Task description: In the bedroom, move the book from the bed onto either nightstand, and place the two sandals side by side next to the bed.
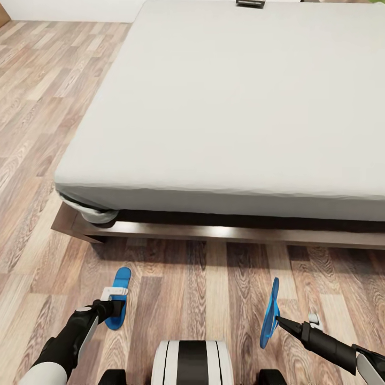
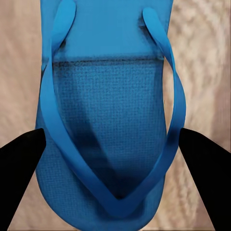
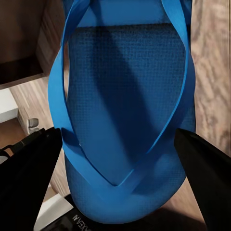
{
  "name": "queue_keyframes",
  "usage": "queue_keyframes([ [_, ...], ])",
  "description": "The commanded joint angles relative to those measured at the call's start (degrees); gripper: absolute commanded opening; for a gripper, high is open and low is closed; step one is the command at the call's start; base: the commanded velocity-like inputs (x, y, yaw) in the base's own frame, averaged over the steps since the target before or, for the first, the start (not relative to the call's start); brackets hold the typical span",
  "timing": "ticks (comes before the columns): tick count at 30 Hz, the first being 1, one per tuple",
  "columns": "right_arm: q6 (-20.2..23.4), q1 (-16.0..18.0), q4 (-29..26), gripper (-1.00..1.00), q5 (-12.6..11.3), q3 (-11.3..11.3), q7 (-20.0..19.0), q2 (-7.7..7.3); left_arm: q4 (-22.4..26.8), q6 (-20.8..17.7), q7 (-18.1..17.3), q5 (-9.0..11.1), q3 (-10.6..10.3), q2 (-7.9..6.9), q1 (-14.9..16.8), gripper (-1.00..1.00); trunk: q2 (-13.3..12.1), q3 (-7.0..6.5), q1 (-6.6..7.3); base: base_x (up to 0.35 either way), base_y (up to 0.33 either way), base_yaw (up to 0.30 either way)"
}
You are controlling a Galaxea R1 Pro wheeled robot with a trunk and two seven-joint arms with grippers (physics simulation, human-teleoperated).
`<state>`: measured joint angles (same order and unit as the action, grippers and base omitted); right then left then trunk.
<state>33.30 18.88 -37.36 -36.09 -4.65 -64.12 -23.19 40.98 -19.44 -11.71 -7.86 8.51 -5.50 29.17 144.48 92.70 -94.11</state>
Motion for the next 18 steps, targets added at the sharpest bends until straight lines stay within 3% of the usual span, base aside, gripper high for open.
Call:
queue_keyframes([
  [1, 0.5, 0.0, 0.0, -1.0, -0.4, 0.0, 0.0, -0.01, 0.1, -0.2, -0.6, -0.6, 0.3, 0.05, 0.0, -1.0, 0.0, 0.26, -0.01, 0.0, 0.0, 0.0],
  [18, 0.5, 0.0, 0.0, -1.0, -0.4, 0.0, 0.0, -0.01, 0.1, -0.2, -0.6, -0.6, 0.3, 0.05, 0.0, -1.0, 0.1, 1.59, -0.17, 0.0, 0.0, 0.0],
])
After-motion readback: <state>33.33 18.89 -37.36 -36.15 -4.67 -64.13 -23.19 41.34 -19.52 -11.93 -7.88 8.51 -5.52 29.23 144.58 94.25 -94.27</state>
